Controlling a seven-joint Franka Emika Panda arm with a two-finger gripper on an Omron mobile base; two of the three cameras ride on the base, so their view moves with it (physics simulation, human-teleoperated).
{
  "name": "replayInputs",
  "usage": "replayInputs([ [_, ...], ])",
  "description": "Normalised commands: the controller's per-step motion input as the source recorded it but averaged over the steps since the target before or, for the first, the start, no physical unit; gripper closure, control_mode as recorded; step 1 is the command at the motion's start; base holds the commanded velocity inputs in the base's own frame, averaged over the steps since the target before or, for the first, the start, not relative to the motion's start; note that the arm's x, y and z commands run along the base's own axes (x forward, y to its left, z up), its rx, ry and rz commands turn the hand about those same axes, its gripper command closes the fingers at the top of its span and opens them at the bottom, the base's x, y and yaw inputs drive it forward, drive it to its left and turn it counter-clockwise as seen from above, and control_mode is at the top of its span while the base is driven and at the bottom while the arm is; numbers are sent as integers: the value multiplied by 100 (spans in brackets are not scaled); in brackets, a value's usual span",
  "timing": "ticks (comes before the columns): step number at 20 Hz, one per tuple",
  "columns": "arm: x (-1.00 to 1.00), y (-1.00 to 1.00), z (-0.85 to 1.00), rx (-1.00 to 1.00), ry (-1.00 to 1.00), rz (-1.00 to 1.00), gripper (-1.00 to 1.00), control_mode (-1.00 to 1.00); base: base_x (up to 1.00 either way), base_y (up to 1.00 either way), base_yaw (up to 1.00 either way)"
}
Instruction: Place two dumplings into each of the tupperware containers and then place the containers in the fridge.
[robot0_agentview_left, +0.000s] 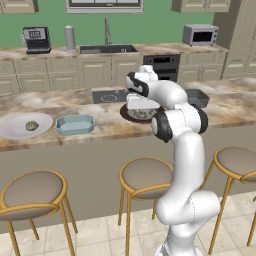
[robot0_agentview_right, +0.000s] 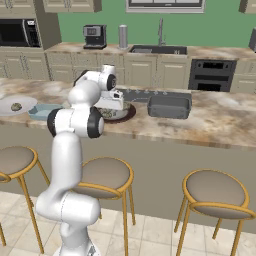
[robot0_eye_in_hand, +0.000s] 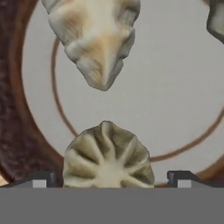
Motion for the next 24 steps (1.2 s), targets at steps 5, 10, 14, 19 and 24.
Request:
replayInputs([
  [5,-2,0,-5,0,0,0,-100,-100,0,0,0],
  [10,-3,0,-34,0,0,0,-100,-100,0,0,0],
  [14,0,0,0,0,0,0,100,-100,0,0,0],
  [19,1,0,0,0,0,0,100,-100,0,0,0],
  [24,6,-12,28,0,0,0,100,-100,0,0,0],
])
